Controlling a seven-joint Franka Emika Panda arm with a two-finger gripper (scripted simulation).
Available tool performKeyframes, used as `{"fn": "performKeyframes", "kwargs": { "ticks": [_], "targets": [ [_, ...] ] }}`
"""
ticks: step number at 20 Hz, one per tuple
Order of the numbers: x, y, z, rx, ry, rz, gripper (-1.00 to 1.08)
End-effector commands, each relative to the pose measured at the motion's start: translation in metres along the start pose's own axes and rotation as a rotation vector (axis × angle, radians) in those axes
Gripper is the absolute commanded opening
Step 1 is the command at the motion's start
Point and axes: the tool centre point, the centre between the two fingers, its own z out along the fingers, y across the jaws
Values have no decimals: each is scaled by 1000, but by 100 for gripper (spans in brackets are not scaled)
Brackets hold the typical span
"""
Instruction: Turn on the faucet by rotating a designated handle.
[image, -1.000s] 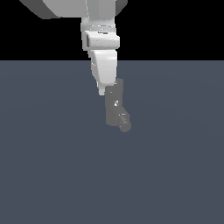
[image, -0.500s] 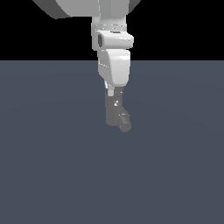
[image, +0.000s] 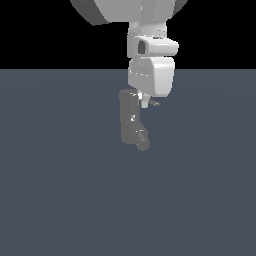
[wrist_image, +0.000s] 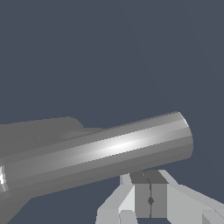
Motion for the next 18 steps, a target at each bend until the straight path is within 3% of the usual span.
{"fn": "performKeyframes", "kwargs": {
  "ticks": [1,5,6,7,18],
  "targets": [
    [28,4,0,2,3,26,-100],
    [51,5,-1,2,3,28,-100],
    [51,5,-1,2,3,28,-100],
    [30,-2,0,1,0,-3,-100],
    [62,-26,0,1,1,8,-100]
  ]
}}
